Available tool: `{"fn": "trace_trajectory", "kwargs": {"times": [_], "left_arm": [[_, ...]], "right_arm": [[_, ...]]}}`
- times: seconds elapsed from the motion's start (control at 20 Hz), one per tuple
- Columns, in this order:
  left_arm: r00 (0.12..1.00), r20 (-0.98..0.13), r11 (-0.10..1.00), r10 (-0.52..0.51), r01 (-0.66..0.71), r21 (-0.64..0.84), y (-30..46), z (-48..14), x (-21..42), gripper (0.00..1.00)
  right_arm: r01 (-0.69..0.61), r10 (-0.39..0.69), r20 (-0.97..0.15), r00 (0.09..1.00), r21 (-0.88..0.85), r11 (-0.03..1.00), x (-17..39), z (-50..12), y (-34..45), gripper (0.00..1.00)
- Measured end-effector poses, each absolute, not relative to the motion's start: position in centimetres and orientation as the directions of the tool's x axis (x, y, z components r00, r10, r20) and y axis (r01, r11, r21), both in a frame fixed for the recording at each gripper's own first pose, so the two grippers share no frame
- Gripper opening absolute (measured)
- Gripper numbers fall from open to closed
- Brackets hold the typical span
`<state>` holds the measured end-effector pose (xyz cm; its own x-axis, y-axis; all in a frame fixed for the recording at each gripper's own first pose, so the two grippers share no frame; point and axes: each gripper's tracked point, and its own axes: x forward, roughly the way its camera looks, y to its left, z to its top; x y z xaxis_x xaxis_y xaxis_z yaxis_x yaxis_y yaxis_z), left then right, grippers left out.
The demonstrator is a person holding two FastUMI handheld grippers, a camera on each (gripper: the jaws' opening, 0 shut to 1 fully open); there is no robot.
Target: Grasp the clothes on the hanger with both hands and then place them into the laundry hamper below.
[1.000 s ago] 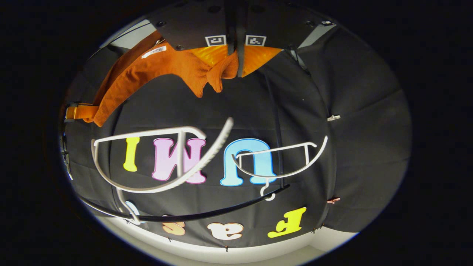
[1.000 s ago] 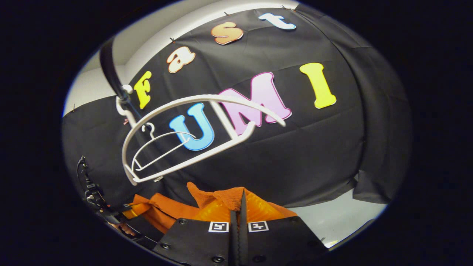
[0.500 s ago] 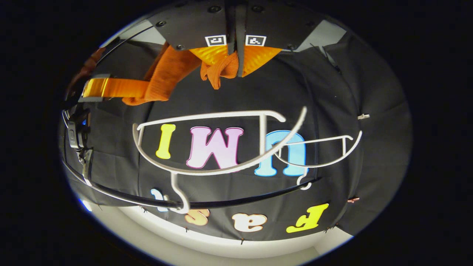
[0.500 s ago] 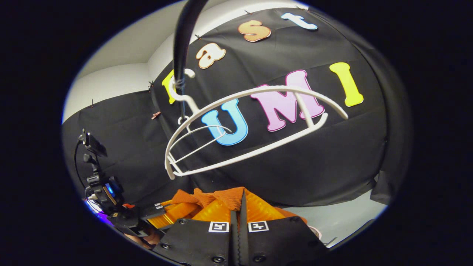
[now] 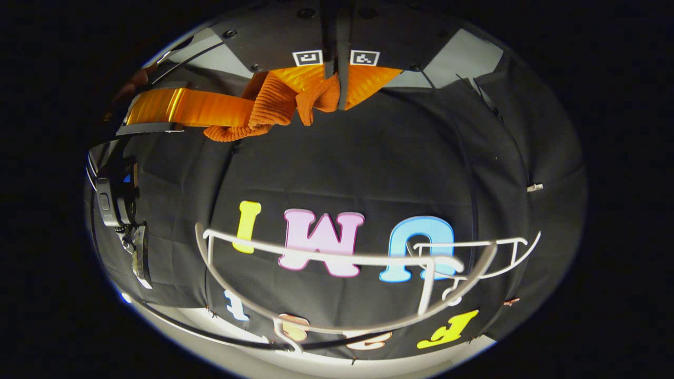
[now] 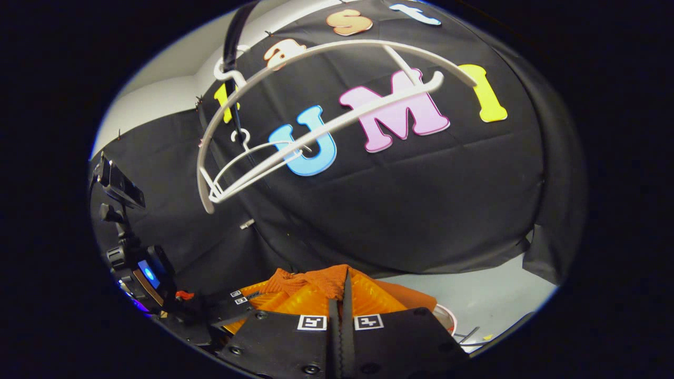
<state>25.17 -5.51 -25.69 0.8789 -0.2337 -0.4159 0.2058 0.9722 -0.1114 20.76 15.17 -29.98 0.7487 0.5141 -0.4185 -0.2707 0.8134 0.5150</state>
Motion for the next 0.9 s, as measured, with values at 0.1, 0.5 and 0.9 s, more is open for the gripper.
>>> {"fn": "trace_trajectory", "kwargs": {"times": [0.1,0.5,0.9], "left_arm": [[0.851,-0.475,0.975,-0.224,0.191,-0.117,-5.3,-29.3,25.1,0.05],[0.671,-0.724,0.986,-0.158,0.151,-0.075,-5.8,-41.8,23.3,0.05],[0.462,-0.877,0.987,-0.130,0.147,-0.069,-5.2,-48.3,19.6,0.07]], "right_arm": [[-0.249,0.488,-0.478,0.730,0.479,0.842,20.7,-33.7,14.7,0.05],[-0.197,0.364,-0.736,0.571,0.307,0.931,18.4,-47.9,13.4,0.05],[-0.155,0.247,-0.877,0.413,0.199,0.968,14.3,-55.2,11.0,0.09]]}}
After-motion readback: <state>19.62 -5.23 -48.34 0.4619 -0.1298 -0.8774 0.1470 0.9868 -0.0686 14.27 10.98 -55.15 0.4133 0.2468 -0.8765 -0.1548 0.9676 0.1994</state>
